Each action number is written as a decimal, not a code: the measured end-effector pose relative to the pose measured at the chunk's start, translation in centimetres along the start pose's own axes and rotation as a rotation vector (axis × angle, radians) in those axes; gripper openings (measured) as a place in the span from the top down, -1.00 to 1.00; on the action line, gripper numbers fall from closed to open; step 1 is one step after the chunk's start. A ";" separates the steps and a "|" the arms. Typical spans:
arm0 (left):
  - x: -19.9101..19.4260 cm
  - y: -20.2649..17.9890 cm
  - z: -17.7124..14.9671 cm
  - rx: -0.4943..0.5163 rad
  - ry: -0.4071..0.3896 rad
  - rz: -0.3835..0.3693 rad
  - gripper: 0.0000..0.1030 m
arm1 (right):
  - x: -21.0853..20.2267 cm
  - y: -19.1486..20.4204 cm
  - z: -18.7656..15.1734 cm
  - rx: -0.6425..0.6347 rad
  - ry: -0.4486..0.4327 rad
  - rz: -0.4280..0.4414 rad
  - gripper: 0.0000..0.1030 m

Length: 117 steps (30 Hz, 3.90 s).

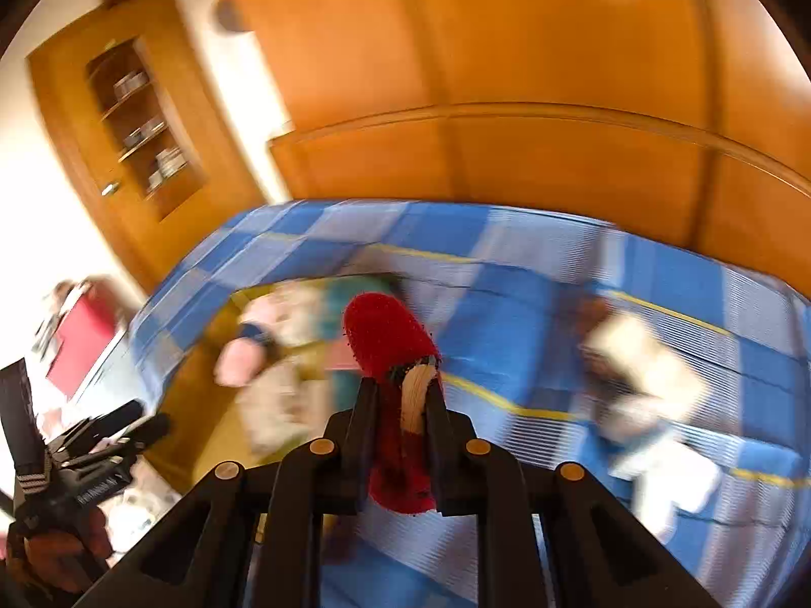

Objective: Organize soft objects
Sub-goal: 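Carry the red Santa plush into the tray and open the right gripper, then move the left gripper toward the blue Tempo tissue pack while the right gripper withdraws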

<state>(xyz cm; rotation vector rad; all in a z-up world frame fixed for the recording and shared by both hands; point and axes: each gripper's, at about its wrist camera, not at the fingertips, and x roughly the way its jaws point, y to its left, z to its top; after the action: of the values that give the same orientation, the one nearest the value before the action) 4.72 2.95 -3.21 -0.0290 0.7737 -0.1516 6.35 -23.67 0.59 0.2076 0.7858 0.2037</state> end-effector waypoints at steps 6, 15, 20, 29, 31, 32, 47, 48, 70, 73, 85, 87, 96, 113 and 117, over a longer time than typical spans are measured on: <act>0.0 0.8 -0.2 -0.013 0.003 0.007 -0.24 | 5.1 6.7 0.7 -0.091 0.072 0.074 0.69; 0.3 1.4 -0.4 -0.026 0.014 0.008 -0.24 | 10.7 8.9 0.0 -0.133 0.178 0.008 0.68; 0.4 1.5 -0.5 -0.027 0.020 0.008 -0.24 | 13.0 9.6 -0.5 -0.198 0.208 -0.084 0.61; 0.4 1.6 -0.4 -0.025 0.015 0.017 -0.24 | 14.4 10.6 -0.7 -0.247 0.210 -0.141 0.51; 0.4 1.6 -0.4 -0.024 0.014 0.019 -0.24 | 14.4 10.5 -0.6 -0.235 0.210 -0.137 0.51; 0.3 1.6 -0.4 -0.024 0.014 0.018 -0.24 | 14.3 10.5 -0.6 -0.231 0.209 -0.135 0.51; -0.1 1.9 -0.5 -0.029 0.000 0.029 -0.30 | 12.3 10.3 -0.4 -0.174 0.135 -0.060 -0.06; -0.2 1.8 -0.5 -0.028 -0.002 0.031 -0.30 | 12.1 10.3 -0.4 -0.171 0.131 -0.052 -0.06; -0.8 -0.2 -0.7 0.025 -0.017 0.022 -0.41 | 0.6 3.7 -1.3 -0.079 -0.119 -0.217 -0.43; -1.0 -0.9 -0.7 0.046 -0.023 0.020 -0.41 | -1.0 1.0 -1.7 -0.037 -0.121 -0.231 -0.44; -1.4 -4.9 -0.2 0.156 -0.034 -0.036 -0.41 | -6.0 -7.1 -3.1 0.058 -0.128 -0.335 -0.44; -1.5 -5.9 0.0 0.183 -0.035 -0.055 -0.41 | -6.4 -8.3 -3.5 0.071 -0.122 -0.349 -0.44; -0.5 -13.9 0.6 0.358 0.030 -0.226 -0.41 | -8.5 -16.5 -7.1 0.277 -0.085 -0.431 -0.44; 3.9 -29.8 -4.7 0.575 0.289 -0.460 -0.41 | -10.5 -22.6 -9.2 0.573 -0.084 -0.434 -0.44; 4.4 -31.3 -5.5 0.589 0.319 -0.467 -0.43 | -10.7 -22.9 -9.2 0.595 -0.090 -0.436 -0.44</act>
<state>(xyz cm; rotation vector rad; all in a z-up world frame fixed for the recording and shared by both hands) 0.09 -28.44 -7.67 0.3835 1.0059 -0.8389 -5.25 -47.40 -4.51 0.5932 0.7670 -0.4568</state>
